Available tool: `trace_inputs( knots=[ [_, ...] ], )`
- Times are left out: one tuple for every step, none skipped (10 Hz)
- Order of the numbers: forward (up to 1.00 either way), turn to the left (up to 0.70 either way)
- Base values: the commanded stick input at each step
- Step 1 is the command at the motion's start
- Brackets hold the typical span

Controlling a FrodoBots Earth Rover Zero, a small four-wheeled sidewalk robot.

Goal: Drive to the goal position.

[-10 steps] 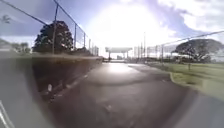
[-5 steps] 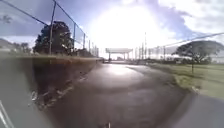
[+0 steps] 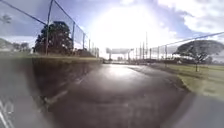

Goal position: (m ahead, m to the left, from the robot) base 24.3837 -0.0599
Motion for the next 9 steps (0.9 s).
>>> trace_inputs(
  knots=[
    [0.7,0.0],
    [0.7,0.0],
    [0.7,0.0],
    [0.7,0.0],
    [0.7,0.0],
    [0.7,0.0],
    [0.7,0.0],
    [0.7,0.0],
    [0.7,0.0]
  ],
)
